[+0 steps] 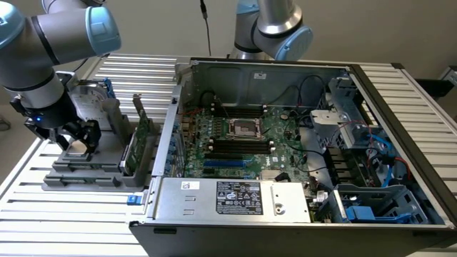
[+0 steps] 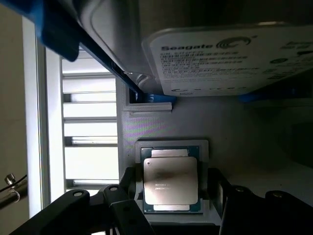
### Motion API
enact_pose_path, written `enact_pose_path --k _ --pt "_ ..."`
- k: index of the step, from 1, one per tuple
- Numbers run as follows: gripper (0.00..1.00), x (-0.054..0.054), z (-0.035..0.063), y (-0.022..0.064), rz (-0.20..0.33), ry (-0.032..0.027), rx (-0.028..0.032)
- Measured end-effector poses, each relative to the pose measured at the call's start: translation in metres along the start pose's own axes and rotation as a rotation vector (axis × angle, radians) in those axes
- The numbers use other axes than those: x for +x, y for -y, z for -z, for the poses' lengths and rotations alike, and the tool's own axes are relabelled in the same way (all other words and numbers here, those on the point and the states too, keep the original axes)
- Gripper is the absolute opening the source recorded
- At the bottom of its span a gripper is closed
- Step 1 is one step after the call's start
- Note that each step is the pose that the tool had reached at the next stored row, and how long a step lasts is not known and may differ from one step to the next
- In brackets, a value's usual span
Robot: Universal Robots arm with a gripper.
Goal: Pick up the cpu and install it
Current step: 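Pick up the cpu and move it towards the insertion slot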
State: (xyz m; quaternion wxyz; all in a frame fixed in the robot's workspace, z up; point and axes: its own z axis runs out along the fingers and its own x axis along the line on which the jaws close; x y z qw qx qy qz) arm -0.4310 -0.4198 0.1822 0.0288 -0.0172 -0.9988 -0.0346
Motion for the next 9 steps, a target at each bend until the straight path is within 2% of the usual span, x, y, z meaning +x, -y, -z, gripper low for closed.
enact_pose_path --k 3,4,5,6,9 --pt "0.67 0.0 0.0 0.0 0.0 0.0 0.0" --pt "0.62 0.0 0.0 0.0 0.0 0.0 0.0" --pt "0.62 0.0 0.0 0.0 0.0 0.0 0.0" --pt "0.55 0.0 0.0 0.0 0.0 0.0 0.0" --pt "0.55 0.0 0.0 0.0 0.0 0.0 0.0"
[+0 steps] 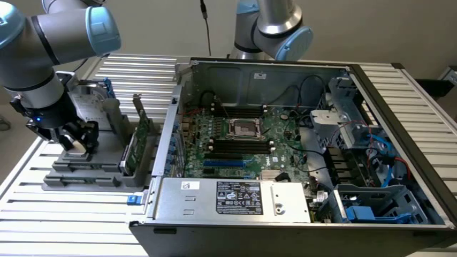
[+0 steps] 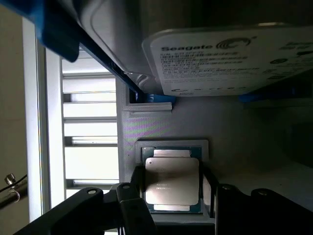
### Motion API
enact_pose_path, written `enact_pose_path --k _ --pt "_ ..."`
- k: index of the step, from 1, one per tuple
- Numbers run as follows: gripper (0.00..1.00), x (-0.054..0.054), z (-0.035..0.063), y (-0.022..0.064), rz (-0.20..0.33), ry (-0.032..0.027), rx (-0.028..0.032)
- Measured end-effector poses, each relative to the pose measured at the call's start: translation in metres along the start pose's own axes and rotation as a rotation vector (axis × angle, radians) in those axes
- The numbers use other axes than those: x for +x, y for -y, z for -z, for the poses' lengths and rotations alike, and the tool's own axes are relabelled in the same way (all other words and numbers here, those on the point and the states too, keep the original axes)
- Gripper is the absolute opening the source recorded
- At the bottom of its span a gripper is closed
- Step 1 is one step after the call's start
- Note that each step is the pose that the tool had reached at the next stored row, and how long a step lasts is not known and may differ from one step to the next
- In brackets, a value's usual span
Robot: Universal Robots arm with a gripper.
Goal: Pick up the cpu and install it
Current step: 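Pick up the cpu and move it towards the insertion slot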
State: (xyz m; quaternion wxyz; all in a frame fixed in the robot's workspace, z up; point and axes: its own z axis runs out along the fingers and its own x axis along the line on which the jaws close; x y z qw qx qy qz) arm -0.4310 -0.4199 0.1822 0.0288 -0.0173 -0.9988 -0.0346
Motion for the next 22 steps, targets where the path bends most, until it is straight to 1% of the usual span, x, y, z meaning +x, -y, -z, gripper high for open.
enact_pose_path --k 5,9,12,16,18,22 --pt "0.55 0.0 0.0017 -0.0001 0.0 -0.0002 -0.0001" --pt "0.55 0.001 0.0105 -0.0007 0.0 -0.0011 -0.0008" --pt "0.55 0.001 0.0214 -0.0015 0.0 -0.0017 -0.0014" --pt "0.55 0.002 0.0395 -0.0027 0.0 -0.002 -0.0014" --pt "0.55 0.0 0.0487 -0.0034 0.0 -0.002 -0.0015" --pt "0.55 -0.008 0.0674 -0.005 -0.001 -0.002 -0.0015"
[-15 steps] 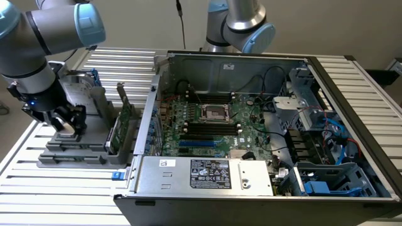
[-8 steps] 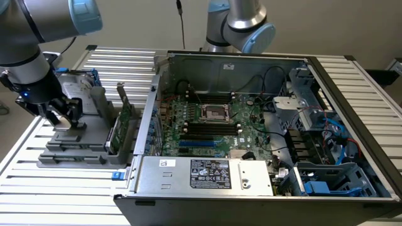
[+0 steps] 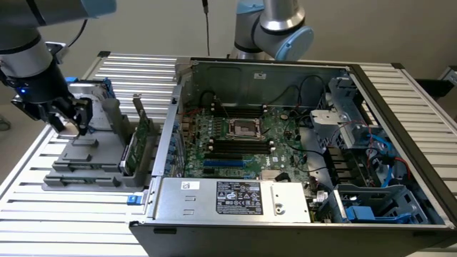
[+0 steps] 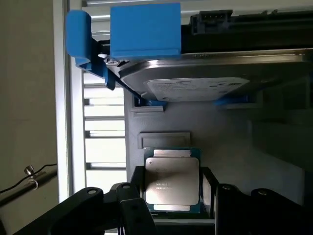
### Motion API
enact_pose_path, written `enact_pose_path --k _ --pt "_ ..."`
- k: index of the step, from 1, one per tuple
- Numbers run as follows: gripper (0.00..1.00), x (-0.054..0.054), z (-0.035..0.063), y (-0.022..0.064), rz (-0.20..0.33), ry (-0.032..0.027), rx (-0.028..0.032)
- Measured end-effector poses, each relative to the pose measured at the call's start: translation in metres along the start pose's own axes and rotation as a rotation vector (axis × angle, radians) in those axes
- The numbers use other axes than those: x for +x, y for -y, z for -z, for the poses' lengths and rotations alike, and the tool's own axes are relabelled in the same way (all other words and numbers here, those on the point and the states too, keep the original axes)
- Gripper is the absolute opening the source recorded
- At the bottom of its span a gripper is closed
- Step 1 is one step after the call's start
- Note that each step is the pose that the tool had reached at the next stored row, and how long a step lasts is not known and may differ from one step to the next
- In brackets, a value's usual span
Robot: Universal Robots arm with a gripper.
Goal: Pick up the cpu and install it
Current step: 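Pick up the cpu and move it towards the insertion slot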
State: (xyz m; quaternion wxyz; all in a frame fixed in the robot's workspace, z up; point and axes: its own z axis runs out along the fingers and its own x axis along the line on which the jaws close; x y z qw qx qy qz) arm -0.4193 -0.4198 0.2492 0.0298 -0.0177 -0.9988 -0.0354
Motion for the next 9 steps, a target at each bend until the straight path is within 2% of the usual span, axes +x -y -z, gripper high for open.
enact_pose_path --k 9 --pt "0.55 -0.019 0.042 -0.0037 -0.003 0.0001 -0.0001"
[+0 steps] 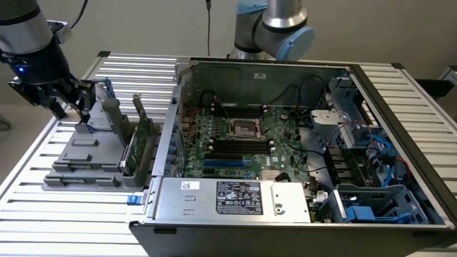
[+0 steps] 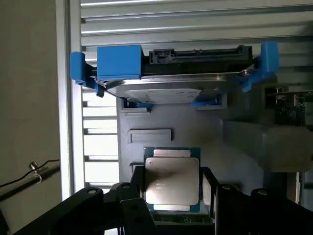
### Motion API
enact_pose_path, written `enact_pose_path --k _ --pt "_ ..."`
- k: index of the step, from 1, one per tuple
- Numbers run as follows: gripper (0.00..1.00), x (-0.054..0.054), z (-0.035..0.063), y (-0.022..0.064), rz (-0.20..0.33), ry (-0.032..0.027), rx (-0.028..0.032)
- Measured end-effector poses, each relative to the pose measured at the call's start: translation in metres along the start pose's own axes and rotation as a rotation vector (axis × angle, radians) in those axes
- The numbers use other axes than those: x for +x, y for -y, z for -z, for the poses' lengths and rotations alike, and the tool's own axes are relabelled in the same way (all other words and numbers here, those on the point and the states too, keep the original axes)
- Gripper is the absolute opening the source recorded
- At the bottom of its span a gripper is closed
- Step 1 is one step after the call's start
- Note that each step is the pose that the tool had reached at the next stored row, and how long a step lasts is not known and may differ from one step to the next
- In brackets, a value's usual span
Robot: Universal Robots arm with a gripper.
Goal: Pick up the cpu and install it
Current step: 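Pick up the cpu and move it towards the insertion slot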
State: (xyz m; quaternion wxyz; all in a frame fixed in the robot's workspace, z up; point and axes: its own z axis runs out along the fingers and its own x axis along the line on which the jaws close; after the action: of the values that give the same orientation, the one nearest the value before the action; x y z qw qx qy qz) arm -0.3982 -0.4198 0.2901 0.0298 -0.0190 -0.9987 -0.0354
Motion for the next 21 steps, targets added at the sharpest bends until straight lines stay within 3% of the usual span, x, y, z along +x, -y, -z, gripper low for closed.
enact_pose_path --k 10,21 --pt "0.55 -0.022 0.0466 -0.0042 -0.003 0.0003 -0.0002" --pt "0.55 -0.057 0.0964 -0.0127 -0.003 0.0002 -0.0001"
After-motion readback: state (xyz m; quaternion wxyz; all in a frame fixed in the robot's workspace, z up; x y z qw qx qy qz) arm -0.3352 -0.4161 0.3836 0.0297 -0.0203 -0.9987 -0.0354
